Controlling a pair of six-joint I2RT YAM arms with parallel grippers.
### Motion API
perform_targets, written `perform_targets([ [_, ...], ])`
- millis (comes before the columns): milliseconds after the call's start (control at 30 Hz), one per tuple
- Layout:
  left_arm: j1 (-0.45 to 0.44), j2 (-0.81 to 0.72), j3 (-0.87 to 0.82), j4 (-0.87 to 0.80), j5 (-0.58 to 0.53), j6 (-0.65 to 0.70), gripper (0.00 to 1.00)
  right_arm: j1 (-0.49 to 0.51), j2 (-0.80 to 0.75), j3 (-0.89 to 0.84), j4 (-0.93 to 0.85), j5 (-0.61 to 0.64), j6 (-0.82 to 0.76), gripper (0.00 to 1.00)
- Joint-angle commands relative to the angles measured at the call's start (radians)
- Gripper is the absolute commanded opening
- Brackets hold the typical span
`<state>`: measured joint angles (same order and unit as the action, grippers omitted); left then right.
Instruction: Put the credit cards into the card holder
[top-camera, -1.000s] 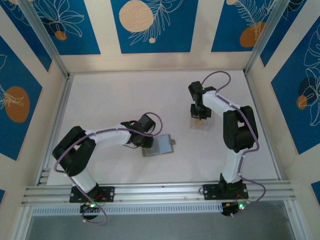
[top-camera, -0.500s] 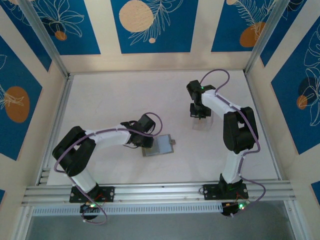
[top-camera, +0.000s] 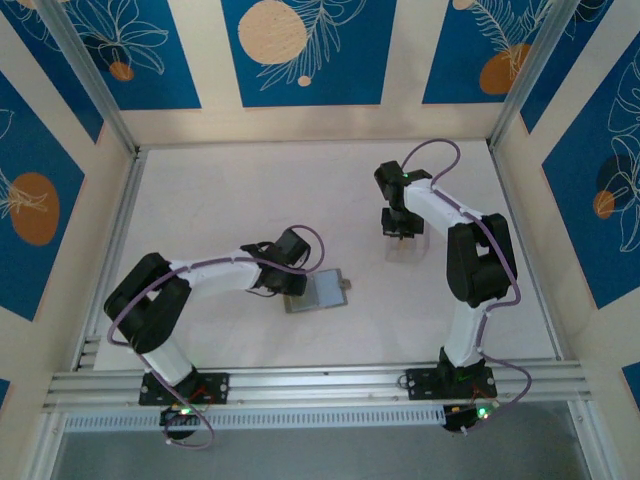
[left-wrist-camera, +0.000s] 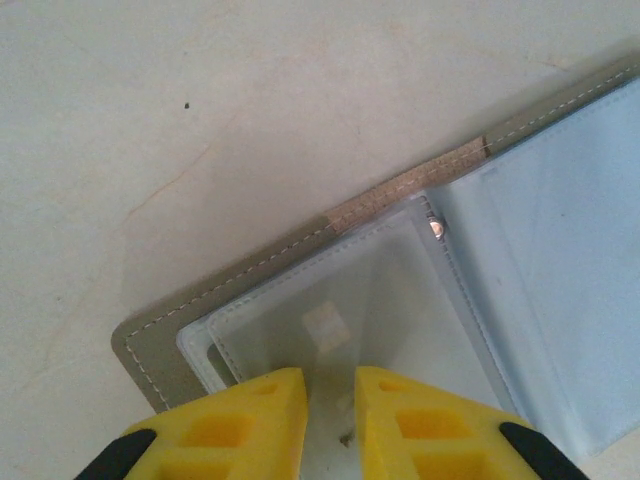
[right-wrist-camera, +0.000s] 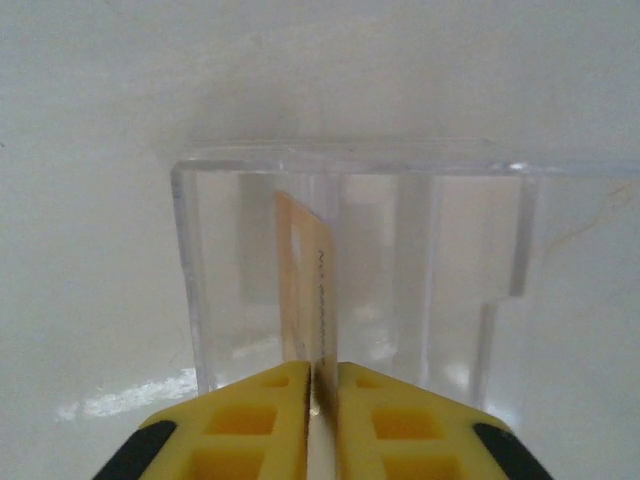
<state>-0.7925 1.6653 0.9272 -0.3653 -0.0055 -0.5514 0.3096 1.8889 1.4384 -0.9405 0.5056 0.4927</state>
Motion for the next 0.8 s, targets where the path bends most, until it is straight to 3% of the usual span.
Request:
perform_targets([
  [0, -0.006, 0.033, -0.039, -0.044, 0.030, -0.020, 0.21, -0.009, -0.012, 0.019, -0.039, 0.007, 0.001, 0.18],
  [433, 0.004, 0.025, -0.050, -0.041, 0.032, -0.016, 0.20, -0.020, -0.014, -0.006, 0.009, -0.082, -0.002, 0.10],
  [767, 0.006, 0.028, -0.051, -0.035, 0.039, -0.017, 0.20, -0.005, -0.014, 0.002, 0.019, -0.117, -0.011, 0.12],
])
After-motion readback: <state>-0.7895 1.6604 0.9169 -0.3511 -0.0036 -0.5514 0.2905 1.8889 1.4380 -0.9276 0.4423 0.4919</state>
